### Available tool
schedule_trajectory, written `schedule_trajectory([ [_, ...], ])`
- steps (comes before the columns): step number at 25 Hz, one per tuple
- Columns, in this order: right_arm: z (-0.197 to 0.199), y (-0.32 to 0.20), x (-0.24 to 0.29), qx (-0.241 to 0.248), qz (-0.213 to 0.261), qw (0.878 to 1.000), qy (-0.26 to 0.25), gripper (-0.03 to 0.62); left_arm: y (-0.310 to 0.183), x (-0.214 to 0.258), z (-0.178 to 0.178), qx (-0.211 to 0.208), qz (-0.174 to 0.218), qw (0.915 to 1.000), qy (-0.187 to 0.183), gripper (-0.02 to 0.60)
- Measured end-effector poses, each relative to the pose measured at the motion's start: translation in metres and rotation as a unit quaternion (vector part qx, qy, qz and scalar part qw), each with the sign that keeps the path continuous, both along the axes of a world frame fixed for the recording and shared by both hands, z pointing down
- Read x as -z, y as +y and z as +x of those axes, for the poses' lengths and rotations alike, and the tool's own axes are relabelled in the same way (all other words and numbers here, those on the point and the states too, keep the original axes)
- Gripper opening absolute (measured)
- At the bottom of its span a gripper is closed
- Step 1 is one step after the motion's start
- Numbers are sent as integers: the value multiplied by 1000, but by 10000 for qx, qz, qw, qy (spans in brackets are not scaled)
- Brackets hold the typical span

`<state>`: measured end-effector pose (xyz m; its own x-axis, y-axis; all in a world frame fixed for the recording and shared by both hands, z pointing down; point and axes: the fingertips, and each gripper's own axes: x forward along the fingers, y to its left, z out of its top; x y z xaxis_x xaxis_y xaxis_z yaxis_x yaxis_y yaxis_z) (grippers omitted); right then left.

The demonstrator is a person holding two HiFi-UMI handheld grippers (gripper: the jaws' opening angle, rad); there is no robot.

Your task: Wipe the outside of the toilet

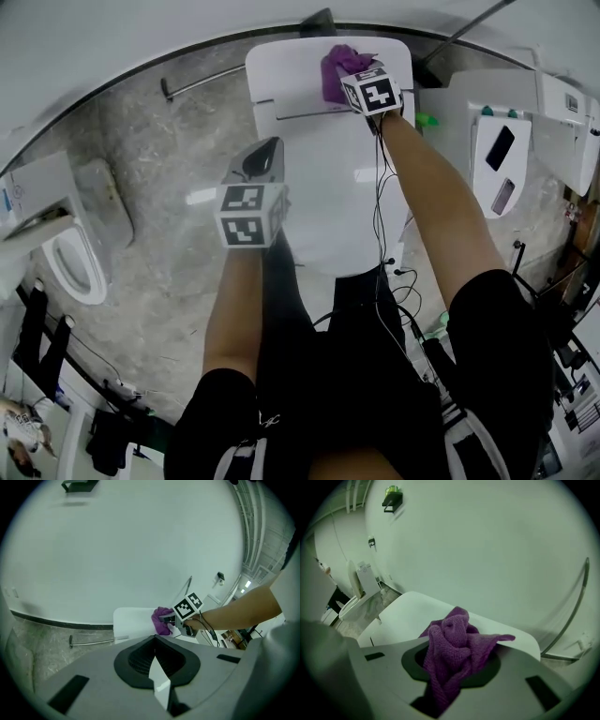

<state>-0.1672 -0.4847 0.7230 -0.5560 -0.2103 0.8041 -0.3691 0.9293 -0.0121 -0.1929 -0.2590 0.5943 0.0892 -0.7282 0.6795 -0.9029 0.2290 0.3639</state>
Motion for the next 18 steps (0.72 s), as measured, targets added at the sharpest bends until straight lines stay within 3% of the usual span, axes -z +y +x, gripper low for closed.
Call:
schedule_trajectory([
  [5, 43, -42, -2, 116, -3, 9996, -256, 95, -60, -11, 66, -184, -35, 9998, -66, 8],
  [13, 119, -107, -6, 218, -112, 9981, -558, 95, -125, -21, 147, 411, -100, 9991, -27, 8],
  [18, 158, -142, -8, 601, -22, 9973, -421, 94, -149, -28, 189, 423, -328, 9986, 56, 8],
])
